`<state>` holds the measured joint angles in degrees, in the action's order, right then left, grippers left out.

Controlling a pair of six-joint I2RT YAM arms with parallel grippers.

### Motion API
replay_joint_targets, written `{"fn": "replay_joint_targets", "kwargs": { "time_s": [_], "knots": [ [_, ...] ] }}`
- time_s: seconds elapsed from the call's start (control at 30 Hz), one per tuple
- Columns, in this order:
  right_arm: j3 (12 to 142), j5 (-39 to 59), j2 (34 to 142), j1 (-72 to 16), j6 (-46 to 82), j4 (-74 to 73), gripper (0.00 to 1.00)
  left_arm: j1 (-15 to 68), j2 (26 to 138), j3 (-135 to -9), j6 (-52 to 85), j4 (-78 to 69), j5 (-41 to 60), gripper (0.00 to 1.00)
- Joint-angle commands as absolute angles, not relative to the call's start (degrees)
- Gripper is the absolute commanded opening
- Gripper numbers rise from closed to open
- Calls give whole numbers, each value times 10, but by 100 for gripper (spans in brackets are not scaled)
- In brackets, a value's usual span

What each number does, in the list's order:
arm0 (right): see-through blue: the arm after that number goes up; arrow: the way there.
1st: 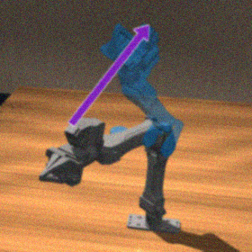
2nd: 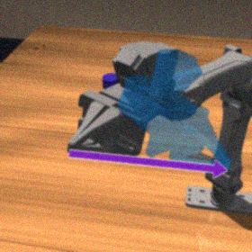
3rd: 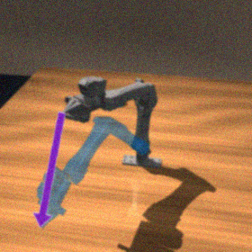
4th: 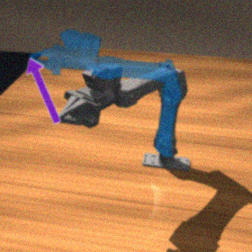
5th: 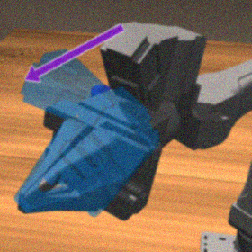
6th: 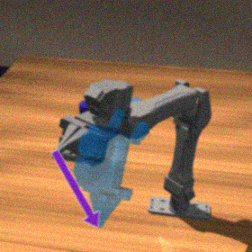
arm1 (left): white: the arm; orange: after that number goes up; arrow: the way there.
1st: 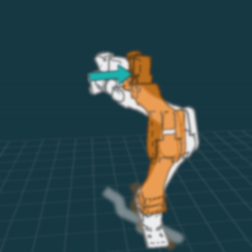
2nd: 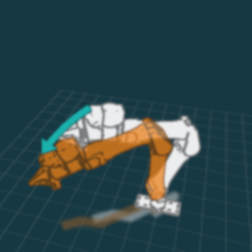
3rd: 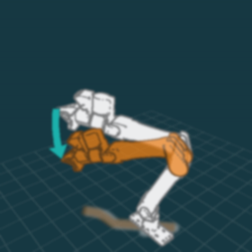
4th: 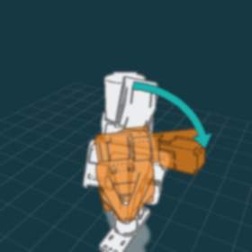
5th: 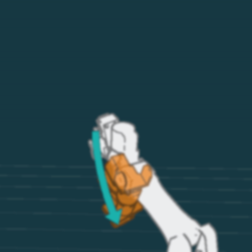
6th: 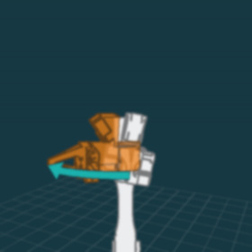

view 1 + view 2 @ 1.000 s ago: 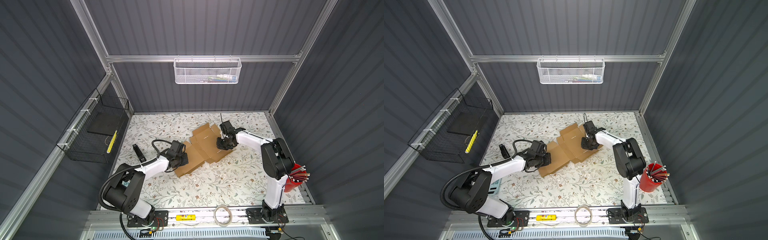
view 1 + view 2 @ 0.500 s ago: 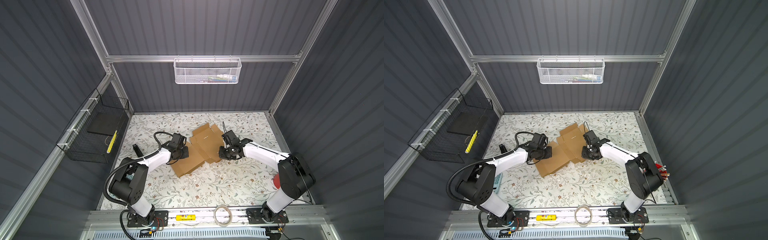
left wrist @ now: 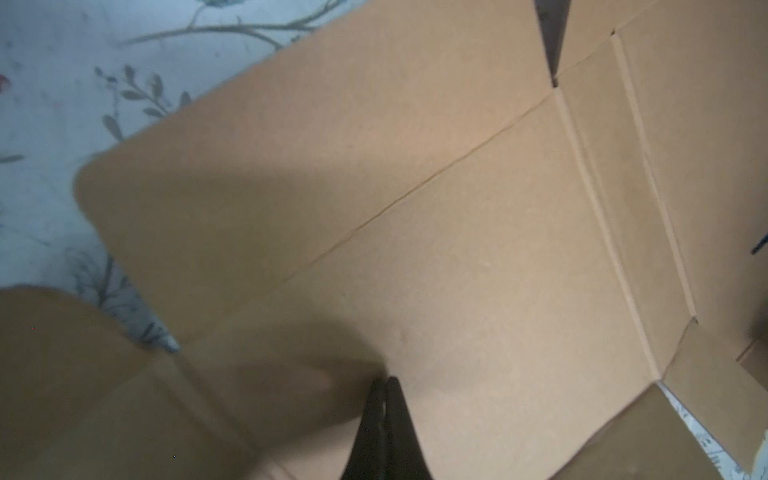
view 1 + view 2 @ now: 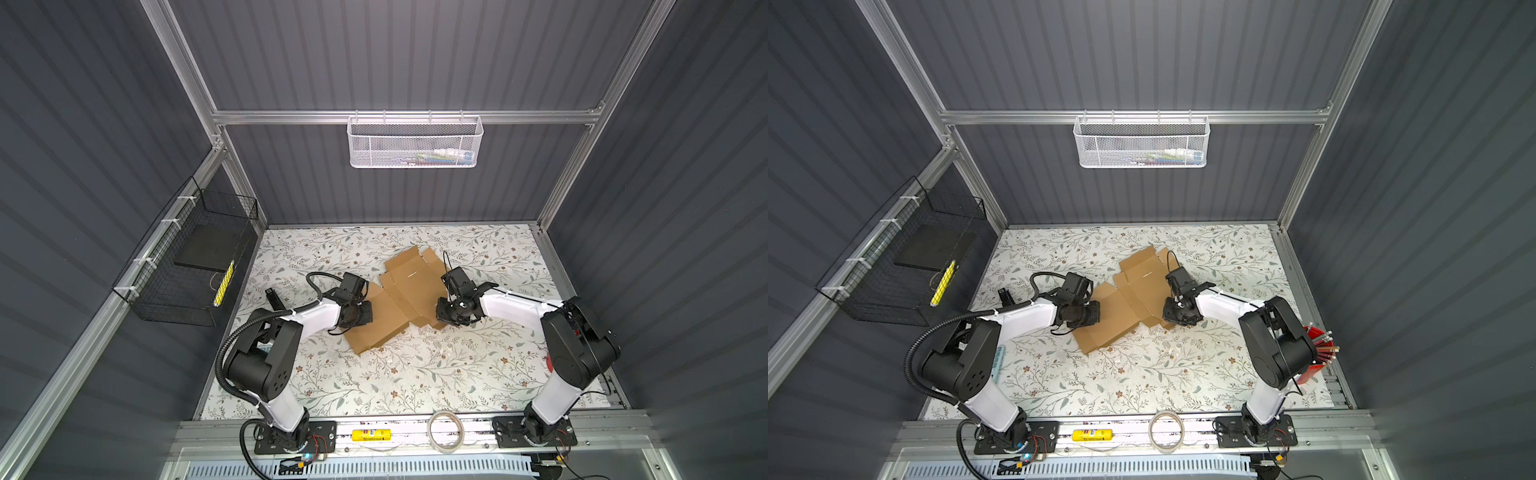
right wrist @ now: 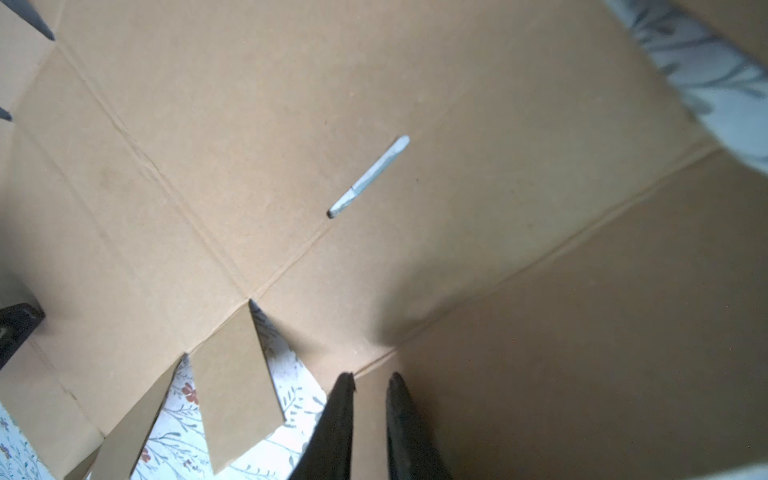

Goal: Fold the paper box

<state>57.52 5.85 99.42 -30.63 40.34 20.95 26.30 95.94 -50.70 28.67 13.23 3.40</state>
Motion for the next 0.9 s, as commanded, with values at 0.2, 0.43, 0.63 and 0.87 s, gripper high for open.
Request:
{"fn": "replay_joint_targets", "kwargs": {
  "time_s": [0.2, 0.43, 0.63, 0.87],
  "knots": [
    [568, 70, 1034, -284, 406, 190, 18, 262, 965, -479, 291, 124, 49, 0],
    [619, 81, 1079, -256, 367, 210, 18, 263, 952, -445, 310, 116, 61, 0],
    [701, 87, 1141, -237, 318, 252, 17, 281, 922, -415, 345, 109, 77, 0],
    [819, 102, 1197, -229, 256, 306, 17, 316, 880, -394, 384, 76, 114, 0]
  ]
}}
